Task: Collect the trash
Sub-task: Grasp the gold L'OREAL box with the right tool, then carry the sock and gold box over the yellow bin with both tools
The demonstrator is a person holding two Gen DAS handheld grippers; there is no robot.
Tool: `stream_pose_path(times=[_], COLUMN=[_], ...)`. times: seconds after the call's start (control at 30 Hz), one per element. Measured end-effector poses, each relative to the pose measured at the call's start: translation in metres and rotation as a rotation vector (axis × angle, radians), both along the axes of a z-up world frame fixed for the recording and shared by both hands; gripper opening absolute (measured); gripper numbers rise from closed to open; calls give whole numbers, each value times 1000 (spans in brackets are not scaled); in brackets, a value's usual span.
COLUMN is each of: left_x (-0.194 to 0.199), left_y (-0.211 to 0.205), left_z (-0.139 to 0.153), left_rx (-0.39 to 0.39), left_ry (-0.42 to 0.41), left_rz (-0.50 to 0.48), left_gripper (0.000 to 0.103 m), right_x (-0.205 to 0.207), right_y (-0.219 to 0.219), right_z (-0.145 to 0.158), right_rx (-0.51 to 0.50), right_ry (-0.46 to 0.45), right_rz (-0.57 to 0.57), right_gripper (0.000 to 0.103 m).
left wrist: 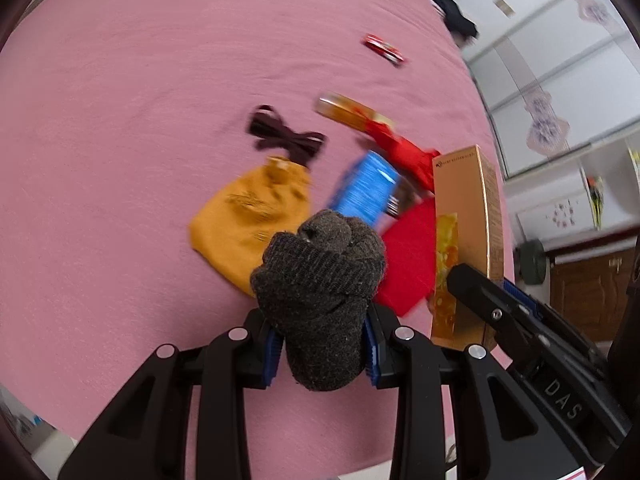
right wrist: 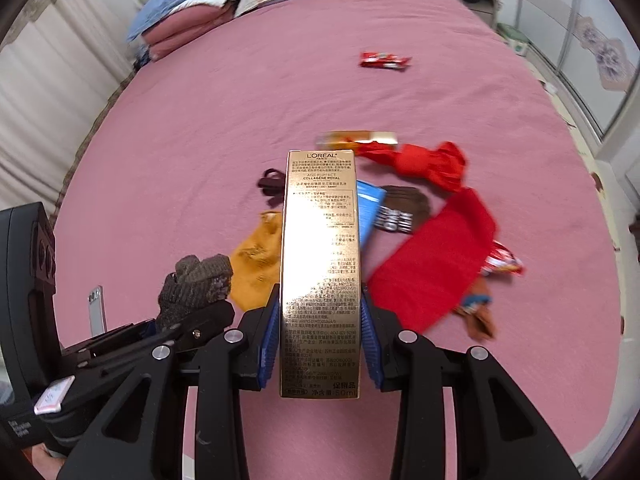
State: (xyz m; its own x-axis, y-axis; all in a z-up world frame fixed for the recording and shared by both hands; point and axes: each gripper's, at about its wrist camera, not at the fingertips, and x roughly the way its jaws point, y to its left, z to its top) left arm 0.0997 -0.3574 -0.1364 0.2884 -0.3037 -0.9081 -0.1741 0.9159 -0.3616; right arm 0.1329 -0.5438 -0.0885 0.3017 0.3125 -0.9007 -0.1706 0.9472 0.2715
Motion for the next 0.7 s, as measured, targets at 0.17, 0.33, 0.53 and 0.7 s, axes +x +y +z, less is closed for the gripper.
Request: stream_pose_path(times=[0.17,0.33,0.53,0.7], left_x=[-1,6,11,17], left_y=[-27,-48,-67,-88], left_z=[8,13,19,19], left_rx=[-3,-11,11,22], left_ry=[-5,2,-18,-13], left_rz=[-86,-177,-241,-256], left_gripper=[33,33,33,33], right_x=[-11,-21,-29,-30], right_y=[-30,-56,-80,-104], right_z=[8,13,13,13], right_rx=[9,36,76,102], right_ry=[4,18,30,33], right_rz=[-80,-166,-218,-226], right_gripper=[35,35,35,35])
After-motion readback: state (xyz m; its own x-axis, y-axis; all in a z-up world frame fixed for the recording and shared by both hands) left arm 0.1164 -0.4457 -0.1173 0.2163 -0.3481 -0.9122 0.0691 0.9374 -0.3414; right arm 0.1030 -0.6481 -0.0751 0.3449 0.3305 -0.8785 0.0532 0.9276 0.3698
